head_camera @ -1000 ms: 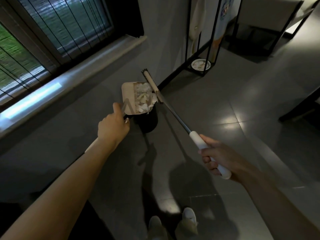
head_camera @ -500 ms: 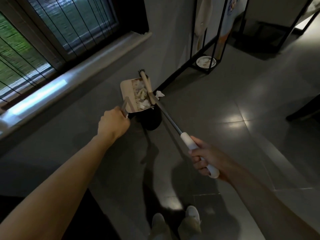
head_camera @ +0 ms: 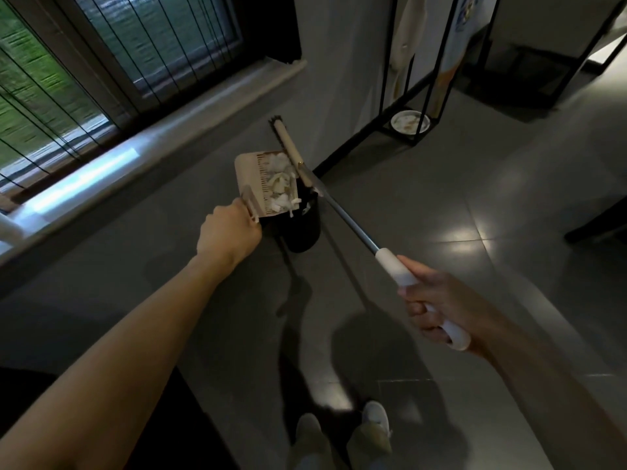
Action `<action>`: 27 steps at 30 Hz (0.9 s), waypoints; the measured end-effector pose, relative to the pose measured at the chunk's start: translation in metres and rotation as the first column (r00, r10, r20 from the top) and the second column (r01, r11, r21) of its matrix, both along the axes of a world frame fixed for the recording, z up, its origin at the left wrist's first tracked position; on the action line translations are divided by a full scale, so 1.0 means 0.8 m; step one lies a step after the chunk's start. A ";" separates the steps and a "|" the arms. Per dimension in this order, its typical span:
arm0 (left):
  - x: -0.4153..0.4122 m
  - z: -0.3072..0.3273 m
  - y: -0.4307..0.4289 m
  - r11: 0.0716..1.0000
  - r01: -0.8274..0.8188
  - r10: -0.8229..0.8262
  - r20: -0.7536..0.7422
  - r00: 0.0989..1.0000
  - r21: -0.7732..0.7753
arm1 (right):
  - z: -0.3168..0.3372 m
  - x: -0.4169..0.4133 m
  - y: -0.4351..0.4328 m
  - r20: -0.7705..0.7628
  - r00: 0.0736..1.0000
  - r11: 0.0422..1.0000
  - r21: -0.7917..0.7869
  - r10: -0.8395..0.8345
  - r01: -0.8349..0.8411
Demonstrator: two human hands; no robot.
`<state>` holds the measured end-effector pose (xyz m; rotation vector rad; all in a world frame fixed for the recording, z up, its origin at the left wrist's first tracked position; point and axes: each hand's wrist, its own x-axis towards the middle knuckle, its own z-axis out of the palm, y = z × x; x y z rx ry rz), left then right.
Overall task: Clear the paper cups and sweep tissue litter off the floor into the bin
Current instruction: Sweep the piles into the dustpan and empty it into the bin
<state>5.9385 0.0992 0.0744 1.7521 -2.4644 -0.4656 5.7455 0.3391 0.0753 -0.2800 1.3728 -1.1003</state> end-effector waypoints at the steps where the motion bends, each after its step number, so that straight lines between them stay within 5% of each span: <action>1: -0.002 -0.001 0.002 1.000 0.009 -0.009 0.009 1.000 -0.007 | -0.001 -0.001 0.001 -0.019 1.000 1.000 0.003 0.000 0.000; 9: -0.022 -0.016 0.014 0.990 0.133 -0.125 0.162 0.979 -0.043 | -0.007 -0.015 0.010 -0.072 0.996 0.999 0.007 -0.044 0.044; 20: -0.014 -0.030 0.014 0.982 0.185 -0.176 0.171 0.969 -0.044 | -0.031 -0.010 -0.024 -0.084 0.995 0.997 0.053 -0.048 0.053; 27: -0.015 -0.034 0.008 0.985 0.171 -0.163 0.175 0.971 -0.034 | -0.063 -0.016 -0.094 0.132 0.984 0.993 0.002 -0.119 0.119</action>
